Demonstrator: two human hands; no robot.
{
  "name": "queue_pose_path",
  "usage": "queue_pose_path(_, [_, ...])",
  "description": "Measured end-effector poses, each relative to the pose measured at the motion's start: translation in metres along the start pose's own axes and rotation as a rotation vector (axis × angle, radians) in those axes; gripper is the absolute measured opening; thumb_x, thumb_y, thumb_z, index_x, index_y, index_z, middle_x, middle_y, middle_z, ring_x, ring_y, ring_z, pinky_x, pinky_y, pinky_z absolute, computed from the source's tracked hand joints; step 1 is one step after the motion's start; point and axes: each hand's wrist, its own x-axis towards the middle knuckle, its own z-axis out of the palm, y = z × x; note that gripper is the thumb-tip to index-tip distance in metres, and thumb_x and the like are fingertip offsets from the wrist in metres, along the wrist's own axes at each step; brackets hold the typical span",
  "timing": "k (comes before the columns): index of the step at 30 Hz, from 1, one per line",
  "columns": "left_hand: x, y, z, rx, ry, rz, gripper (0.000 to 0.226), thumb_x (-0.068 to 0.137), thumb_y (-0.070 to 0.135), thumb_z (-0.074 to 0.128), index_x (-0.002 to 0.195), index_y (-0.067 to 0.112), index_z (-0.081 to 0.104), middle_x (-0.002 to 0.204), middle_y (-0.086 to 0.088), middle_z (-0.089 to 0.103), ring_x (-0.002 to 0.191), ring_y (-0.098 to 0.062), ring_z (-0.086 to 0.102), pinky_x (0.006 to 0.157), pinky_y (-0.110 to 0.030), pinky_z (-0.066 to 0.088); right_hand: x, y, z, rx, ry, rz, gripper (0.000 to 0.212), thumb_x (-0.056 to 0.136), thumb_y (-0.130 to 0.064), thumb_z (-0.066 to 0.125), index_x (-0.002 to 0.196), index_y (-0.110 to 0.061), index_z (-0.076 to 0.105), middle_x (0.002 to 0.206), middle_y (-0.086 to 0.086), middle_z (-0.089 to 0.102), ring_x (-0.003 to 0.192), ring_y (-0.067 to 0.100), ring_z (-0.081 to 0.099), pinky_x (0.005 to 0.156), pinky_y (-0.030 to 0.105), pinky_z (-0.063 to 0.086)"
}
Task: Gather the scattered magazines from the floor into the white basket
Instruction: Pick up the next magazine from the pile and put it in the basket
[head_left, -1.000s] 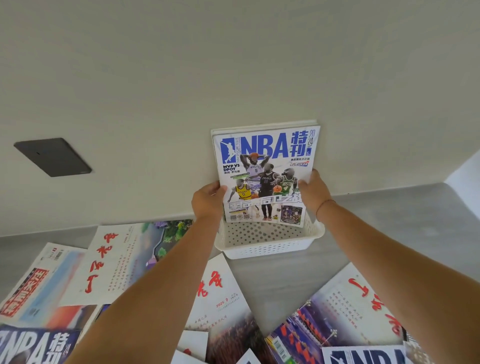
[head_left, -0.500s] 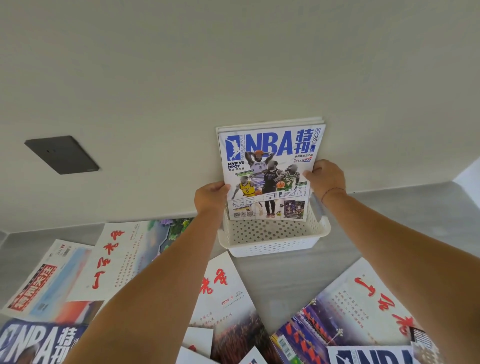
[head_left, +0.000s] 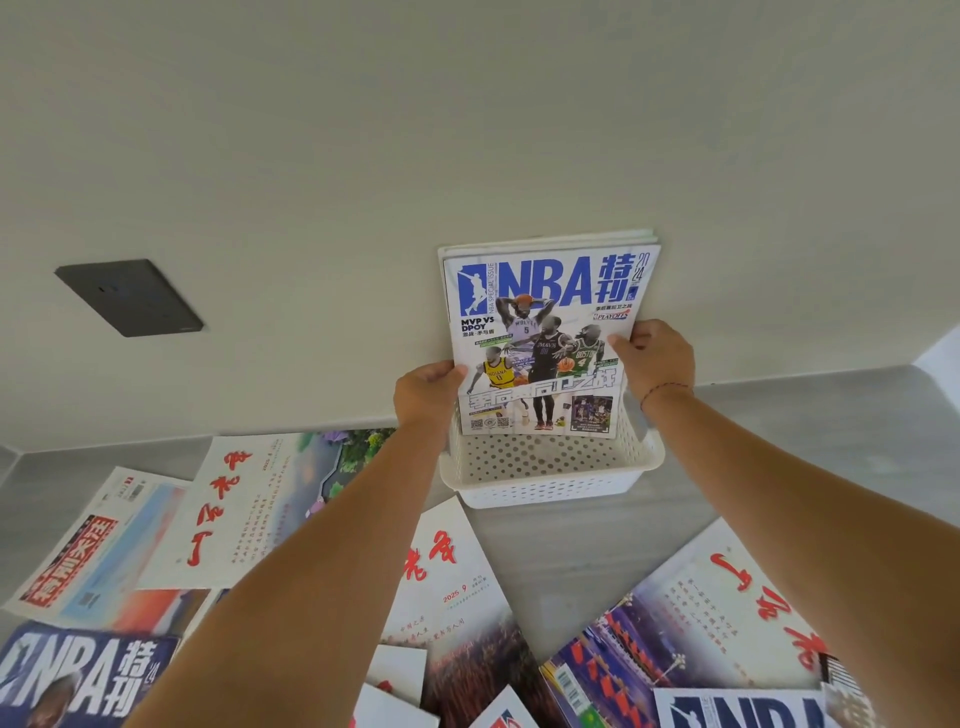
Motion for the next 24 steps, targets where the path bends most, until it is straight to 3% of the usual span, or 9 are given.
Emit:
queue_pose_path(3, [-0.003, -0.002, -0.004, -0.002, -0.028, 0.011, 0.018, 0.081, 0.026, 0.069, 0.098, 0.021, 0.073, 0.092, -0.001, 0.074, 0.068, -0.008, 0.066, 0.057, -0.019, 0.047, -0.004, 0.002, -0.001, 0.025, -0.023, 0.025, 0.033, 0.083, -0.029, 0.064, 0.11, -0.012, 0.058, 0.113, 0.005, 0.067, 0.099, 0.023, 0.063, 0.086, 0.034, 0.048])
queue_pose_path(7, [-0.009, -0.007, -0.017, 0.03, -0.007, 0.011, 0.032, 0.08, 0.027, 0.069, 0.11, 0.016, 0.068, 0.111, -0.002, 0.069, 0.094, -0.021, 0.064, 0.089, -0.034, 0.052, -0.022, 0.005, -0.002, 0.027, -0.021, 0.027, 0.046, 0.082, -0.032, 0.066, 0.121, -0.012, 0.051, 0.124, 0.007, 0.058, 0.109, 0.025, 0.058, 0.089, 0.034, 0.044])
queue_pose_path(9, [-0.016, -0.012, -0.029, 0.039, -0.005, 0.008, 0.032, 0.08, 0.028, 0.069, 0.111, 0.016, 0.067, 0.114, -0.003, 0.068, 0.101, -0.024, 0.062, 0.097, -0.039, 0.049, -0.037, 0.005, -0.004, 0.031, -0.001, -0.003, 0.048, 0.082, -0.032, 0.066, 0.123, -0.012, 0.049, 0.125, 0.008, 0.054, 0.111, 0.024, 0.055, 0.091, 0.036, 0.045])
queue_pose_path(11, [-0.027, -0.02, -0.046, 0.034, 0.001, 0.021, 0.031, 0.079, 0.03, 0.071, 0.107, 0.016, 0.068, 0.107, -0.005, 0.07, 0.094, -0.021, 0.063, 0.094, -0.036, 0.05, -0.057, 0.003, -0.006, 0.045, 0.025, -0.042, 0.048, 0.081, -0.032, 0.067, 0.121, -0.011, 0.05, 0.123, 0.008, 0.052, 0.107, 0.022, 0.054, 0.09, 0.034, 0.046])
queue_pose_path(14, [-0.052, -0.048, -0.083, 0.056, 0.042, 0.049, 0.015, 0.079, 0.028, 0.071, 0.093, 0.022, 0.07, 0.088, 0.002, 0.072, 0.077, -0.012, 0.062, 0.072, -0.021, 0.049, -0.104, 0.003, -0.004, 0.063, 0.018, -0.128, 0.041, 0.08, -0.028, 0.067, 0.115, -0.012, 0.053, 0.119, 0.006, 0.051, 0.096, 0.015, 0.052, 0.082, 0.025, 0.041])
queue_pose_path(17, [-0.086, -0.09, -0.133, 0.179, 0.077, 0.031, 0.001, 0.081, 0.032, 0.068, 0.081, 0.031, 0.068, 0.077, 0.016, 0.065, 0.072, -0.002, 0.057, 0.057, -0.009, 0.039, -0.17, 0.013, 0.01, 0.074, -0.158, -0.159, 0.035, 0.081, -0.027, 0.067, 0.111, -0.015, 0.053, 0.117, 0.002, 0.049, 0.095, 0.014, 0.053, 0.08, 0.025, 0.044])
queue_pose_path(21, [-0.133, -0.152, -0.201, 0.22, 0.161, -0.121, 0.021, 0.083, 0.027, 0.067, 0.101, 0.017, 0.07, 0.087, 0.007, 0.066, 0.079, -0.01, 0.059, 0.058, -0.016, 0.043, -0.253, 0.027, 0.039, 0.044, -0.448, -0.084, 0.03, 0.08, -0.026, 0.068, 0.104, -0.015, 0.053, 0.104, 0.004, 0.053, 0.092, 0.017, 0.056, 0.077, 0.024, 0.047])
queue_pose_path(24, [-0.175, -0.188, -0.246, 0.332, 0.203, -0.157, 0.028, 0.083, 0.025, 0.068, 0.108, 0.014, 0.068, 0.1, 0.0, 0.07, 0.088, -0.016, 0.062, 0.073, -0.024, 0.049, -0.304, 0.031, 0.059, 0.097, -0.595, 0.028, 0.033, 0.078, -0.021, 0.072, 0.105, -0.009, 0.057, 0.104, 0.008, 0.059, 0.09, 0.019, 0.06, 0.077, 0.023, 0.046])
